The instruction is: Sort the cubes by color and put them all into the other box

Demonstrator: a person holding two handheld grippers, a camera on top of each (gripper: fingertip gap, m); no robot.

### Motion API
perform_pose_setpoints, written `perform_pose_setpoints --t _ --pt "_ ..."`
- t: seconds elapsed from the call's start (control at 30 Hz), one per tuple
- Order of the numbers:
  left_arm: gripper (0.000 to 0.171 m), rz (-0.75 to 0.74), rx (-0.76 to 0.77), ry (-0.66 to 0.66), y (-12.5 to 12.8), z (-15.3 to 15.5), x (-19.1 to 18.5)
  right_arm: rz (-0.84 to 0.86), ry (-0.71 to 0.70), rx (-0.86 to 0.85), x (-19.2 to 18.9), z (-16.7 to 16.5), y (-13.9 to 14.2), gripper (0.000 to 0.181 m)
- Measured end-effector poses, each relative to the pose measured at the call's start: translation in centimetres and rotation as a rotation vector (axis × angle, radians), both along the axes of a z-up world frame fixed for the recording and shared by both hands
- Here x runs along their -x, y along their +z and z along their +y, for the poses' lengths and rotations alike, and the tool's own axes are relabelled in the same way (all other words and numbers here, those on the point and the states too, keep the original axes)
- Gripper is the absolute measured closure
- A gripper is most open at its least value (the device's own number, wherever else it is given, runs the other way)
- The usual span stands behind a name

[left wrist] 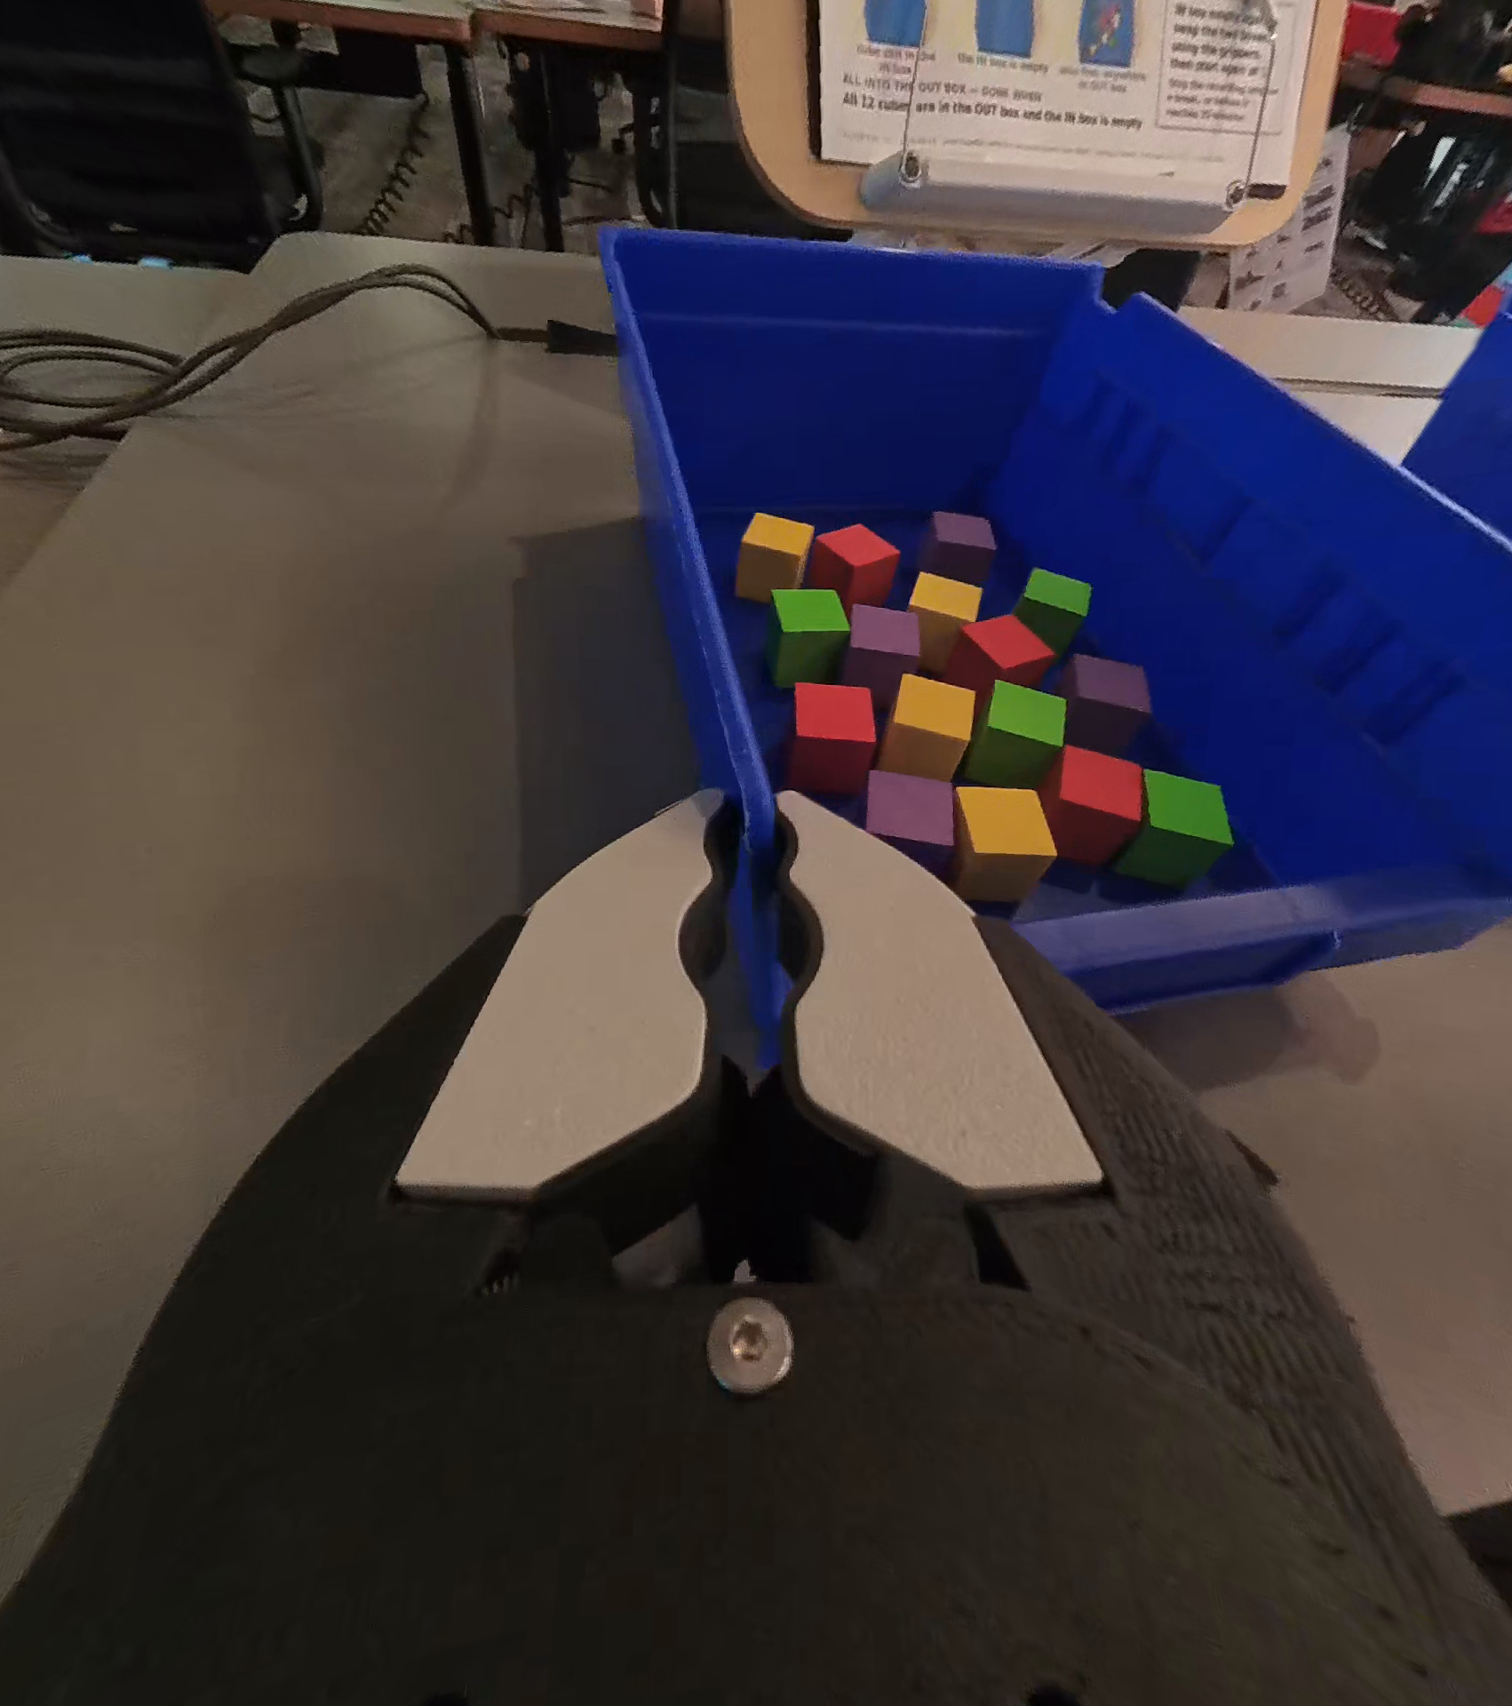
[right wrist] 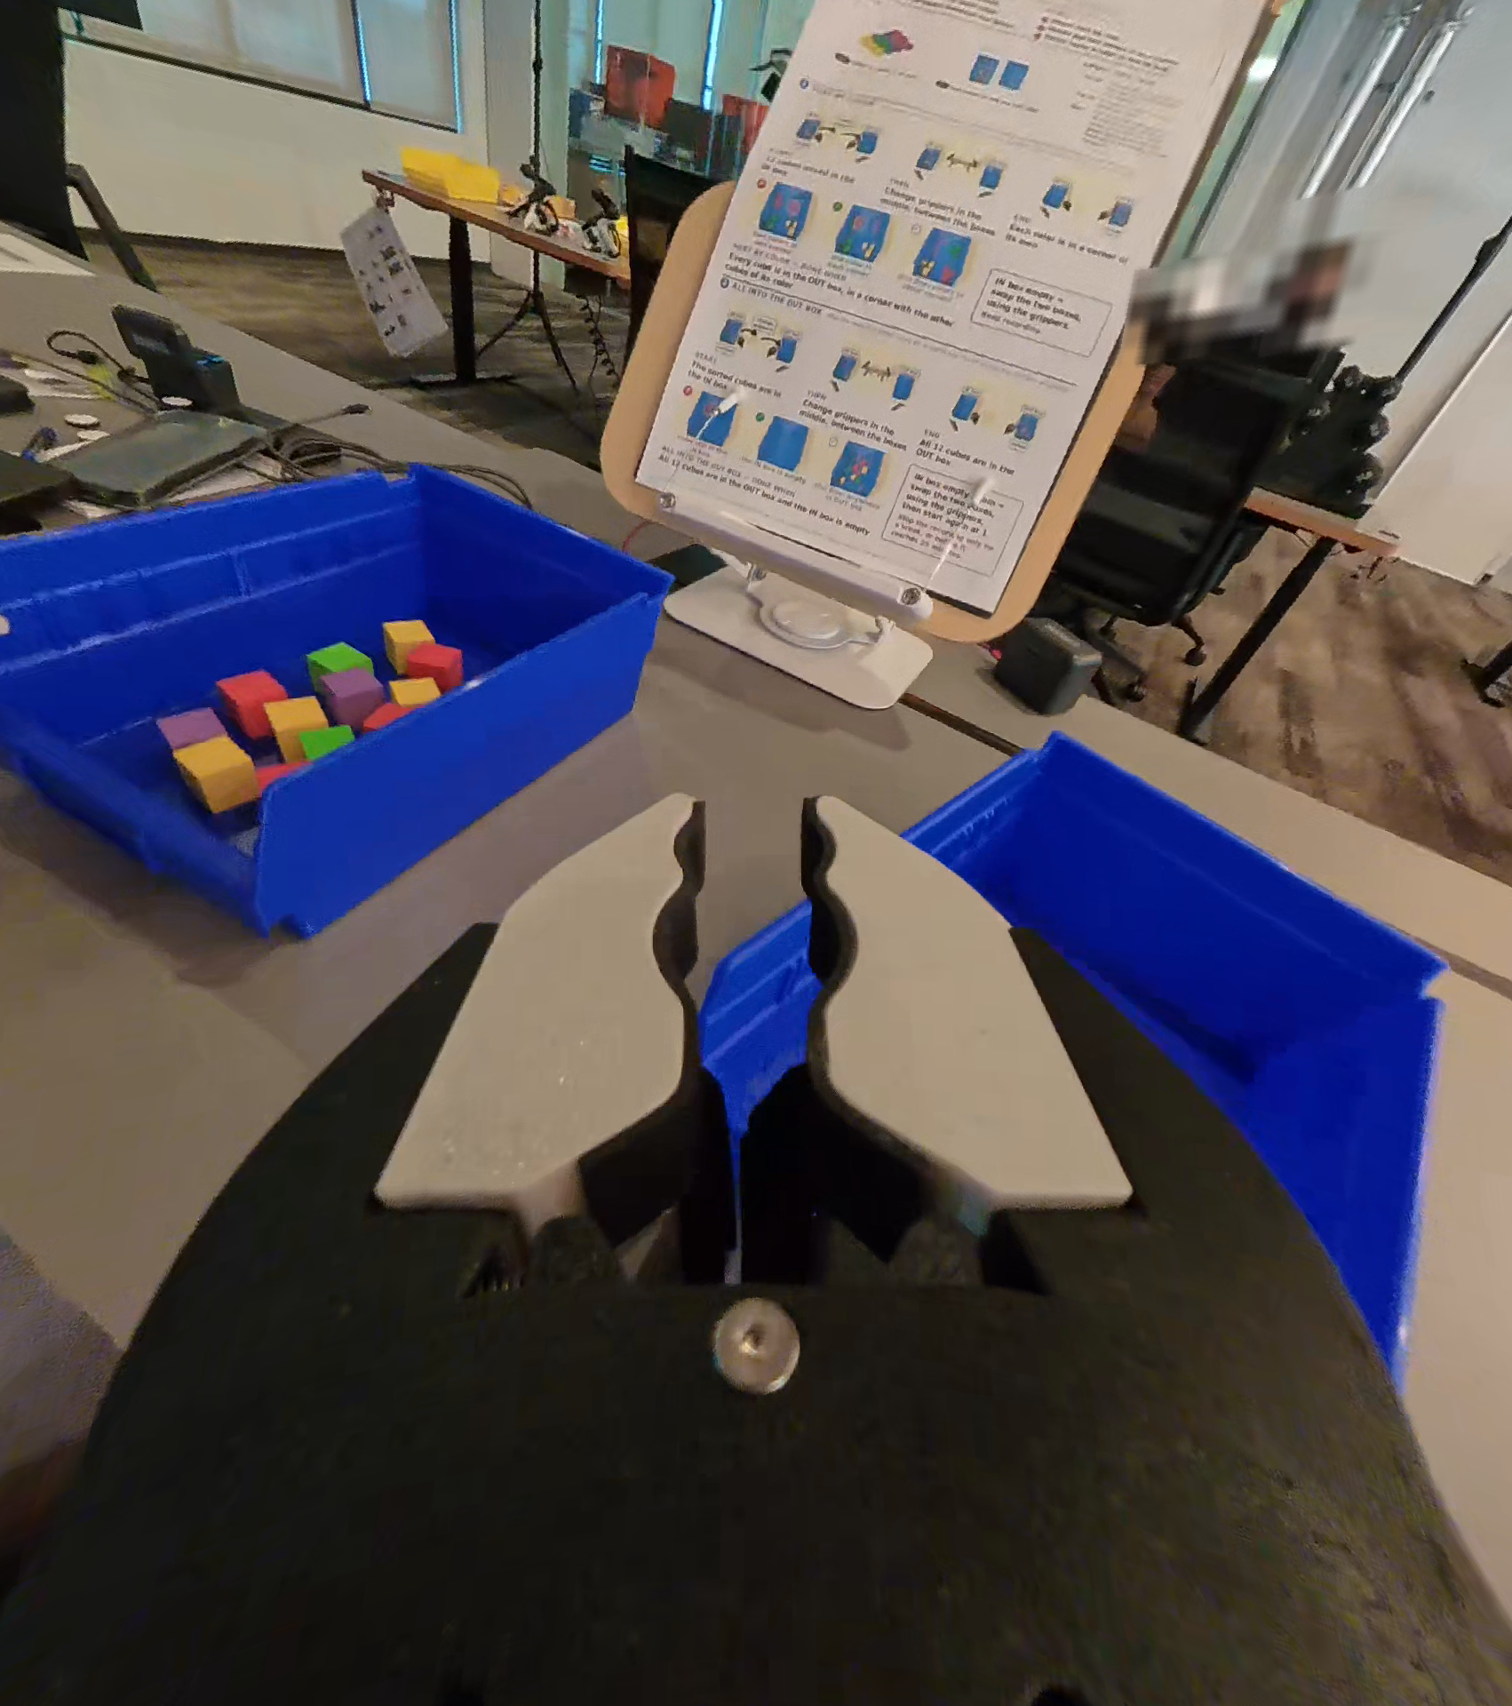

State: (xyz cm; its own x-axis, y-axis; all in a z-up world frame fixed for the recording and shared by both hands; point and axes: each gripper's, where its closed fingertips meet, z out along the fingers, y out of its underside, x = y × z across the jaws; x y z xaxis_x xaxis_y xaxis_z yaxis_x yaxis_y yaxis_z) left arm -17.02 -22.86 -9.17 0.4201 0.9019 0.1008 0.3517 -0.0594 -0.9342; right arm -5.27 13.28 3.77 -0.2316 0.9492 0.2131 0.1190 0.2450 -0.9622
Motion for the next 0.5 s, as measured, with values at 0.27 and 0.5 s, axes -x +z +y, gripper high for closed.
perform_pose_setpoints --t 0.27,0.5 --pt "0.167 -0.004 0.020 0.063 0.0 -0.4 1.8 -0.174 -0.518 0.028 -5.6 14.4 -5.7 0.157" --pt "0.167 -0.021 0.008 0.094 -0.1 -0.6 0.6 -0.214 -0.637 0.190 -7.6 18.4 -11.5 0.144"
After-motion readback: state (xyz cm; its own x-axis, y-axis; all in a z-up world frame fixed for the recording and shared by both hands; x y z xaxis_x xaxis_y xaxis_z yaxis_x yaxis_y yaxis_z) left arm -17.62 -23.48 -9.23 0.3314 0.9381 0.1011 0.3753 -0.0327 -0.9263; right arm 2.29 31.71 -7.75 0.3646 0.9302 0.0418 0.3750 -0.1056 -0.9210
